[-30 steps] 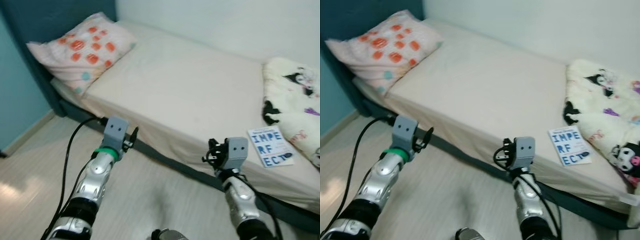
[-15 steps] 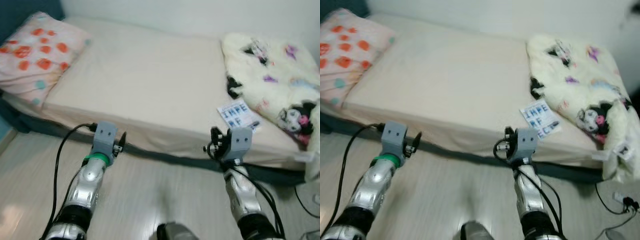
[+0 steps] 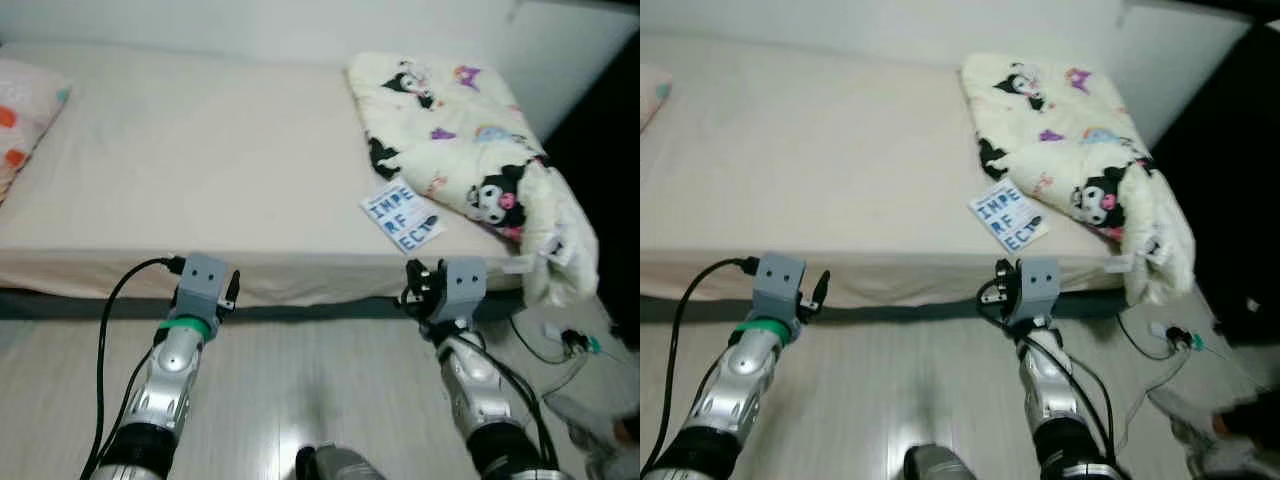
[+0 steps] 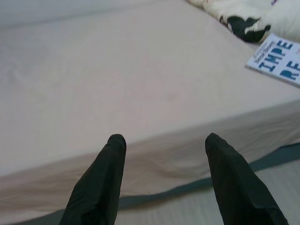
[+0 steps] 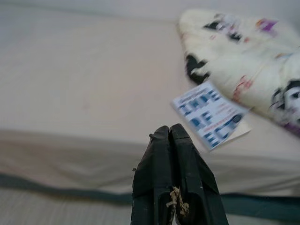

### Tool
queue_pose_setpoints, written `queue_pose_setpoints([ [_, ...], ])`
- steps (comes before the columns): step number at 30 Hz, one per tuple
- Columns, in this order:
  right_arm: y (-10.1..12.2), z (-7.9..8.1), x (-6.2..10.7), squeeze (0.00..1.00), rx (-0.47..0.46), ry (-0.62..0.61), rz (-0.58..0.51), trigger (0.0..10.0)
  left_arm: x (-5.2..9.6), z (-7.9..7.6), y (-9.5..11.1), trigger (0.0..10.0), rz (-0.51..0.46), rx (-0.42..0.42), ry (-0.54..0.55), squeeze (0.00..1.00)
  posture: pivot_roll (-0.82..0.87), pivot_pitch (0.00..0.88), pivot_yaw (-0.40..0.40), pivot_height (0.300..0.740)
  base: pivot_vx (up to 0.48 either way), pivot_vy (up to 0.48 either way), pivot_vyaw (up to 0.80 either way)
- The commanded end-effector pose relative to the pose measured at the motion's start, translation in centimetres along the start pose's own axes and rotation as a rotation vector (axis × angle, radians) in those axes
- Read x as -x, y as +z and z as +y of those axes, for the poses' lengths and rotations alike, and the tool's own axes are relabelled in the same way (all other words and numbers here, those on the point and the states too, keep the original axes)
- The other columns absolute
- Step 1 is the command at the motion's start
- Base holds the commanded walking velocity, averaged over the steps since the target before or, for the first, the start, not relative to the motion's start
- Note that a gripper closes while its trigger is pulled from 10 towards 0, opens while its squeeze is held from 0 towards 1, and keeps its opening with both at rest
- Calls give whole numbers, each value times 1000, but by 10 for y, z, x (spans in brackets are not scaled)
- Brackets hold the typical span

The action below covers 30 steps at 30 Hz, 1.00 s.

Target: Clean up the room

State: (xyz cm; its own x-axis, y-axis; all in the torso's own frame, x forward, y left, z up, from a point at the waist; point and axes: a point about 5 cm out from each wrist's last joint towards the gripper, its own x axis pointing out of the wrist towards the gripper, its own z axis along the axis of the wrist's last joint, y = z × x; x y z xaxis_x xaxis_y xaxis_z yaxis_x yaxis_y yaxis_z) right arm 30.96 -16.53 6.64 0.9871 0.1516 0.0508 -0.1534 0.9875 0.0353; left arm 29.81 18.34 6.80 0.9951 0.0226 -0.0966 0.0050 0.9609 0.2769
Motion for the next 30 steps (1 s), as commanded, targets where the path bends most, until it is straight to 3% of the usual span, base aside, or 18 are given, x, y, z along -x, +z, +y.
queue_pose_setpoints([
  [1,-7,2,4,0,-1,11,34,10000,6,4,-12,10000,47,9,17,0,67,26,-70,720,0,0,-781],
  [13,-9,15,3,0,-7,64,34,10000,-7,-17,23,10000,-62,56,-76,0,48,26,-58,720,0,0,-781],
  [30,-11,11,6,0,-6,37,39,10000,-11,-27,29,10000,-63,45,-121,0,29,14,-35,720,0,0,-781],
])
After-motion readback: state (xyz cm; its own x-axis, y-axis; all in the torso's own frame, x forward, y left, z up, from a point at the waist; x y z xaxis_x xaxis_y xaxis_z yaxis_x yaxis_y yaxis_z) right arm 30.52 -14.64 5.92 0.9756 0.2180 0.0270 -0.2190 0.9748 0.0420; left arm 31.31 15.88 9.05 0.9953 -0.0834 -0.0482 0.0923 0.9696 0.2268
